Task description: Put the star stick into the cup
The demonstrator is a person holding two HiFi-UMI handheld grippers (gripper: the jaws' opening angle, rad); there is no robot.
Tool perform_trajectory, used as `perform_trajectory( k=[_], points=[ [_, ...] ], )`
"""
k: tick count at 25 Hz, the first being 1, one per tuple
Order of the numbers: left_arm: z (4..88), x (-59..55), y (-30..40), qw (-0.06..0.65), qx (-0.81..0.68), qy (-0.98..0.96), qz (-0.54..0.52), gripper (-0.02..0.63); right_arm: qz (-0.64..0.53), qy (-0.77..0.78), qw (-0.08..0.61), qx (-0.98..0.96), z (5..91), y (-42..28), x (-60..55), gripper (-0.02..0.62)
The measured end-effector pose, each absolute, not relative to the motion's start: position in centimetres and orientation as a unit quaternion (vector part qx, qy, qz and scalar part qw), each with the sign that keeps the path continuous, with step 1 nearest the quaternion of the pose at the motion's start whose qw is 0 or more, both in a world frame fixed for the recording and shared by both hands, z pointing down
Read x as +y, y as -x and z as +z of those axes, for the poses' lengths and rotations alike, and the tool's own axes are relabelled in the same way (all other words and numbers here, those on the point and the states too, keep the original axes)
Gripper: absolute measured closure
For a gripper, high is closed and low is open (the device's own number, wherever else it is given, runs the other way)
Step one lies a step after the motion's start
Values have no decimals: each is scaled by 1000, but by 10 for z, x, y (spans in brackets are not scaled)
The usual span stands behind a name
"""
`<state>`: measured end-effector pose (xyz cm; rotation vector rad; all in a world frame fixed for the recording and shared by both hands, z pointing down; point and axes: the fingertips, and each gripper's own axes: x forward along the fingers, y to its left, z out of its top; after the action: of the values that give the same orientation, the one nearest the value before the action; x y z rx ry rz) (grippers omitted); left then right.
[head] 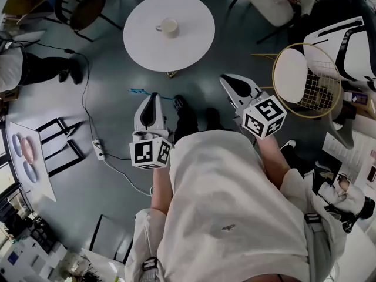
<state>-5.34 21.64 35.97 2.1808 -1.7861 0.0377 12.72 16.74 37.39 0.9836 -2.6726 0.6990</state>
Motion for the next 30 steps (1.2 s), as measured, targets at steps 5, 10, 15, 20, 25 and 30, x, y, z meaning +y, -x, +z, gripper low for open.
perform_trajectory(
  k=[5,10,15,20,25,30],
  points=[
    [354,185,83,153,-609,-778,13,589,238,-353,100,-900,367,-100,145,588],
    [353,161,116,155,-598,-787,9,589,236,-364,98,-896,359,-67,129,588],
    [358,145,142,160,-581,-798,7,589,242,-377,105,-888,364,-40,123,588],
    [361,130,162,161,-568,-807,5,589,253,-386,109,-881,371,-21,117,588],
    [371,120,183,174,-558,-811,10,589,257,-406,114,-870,373,-8,110,588],
    [371,105,181,176,-547,-819,18,589,261,-421,123,-860,372,-16,103,588]
  ],
)
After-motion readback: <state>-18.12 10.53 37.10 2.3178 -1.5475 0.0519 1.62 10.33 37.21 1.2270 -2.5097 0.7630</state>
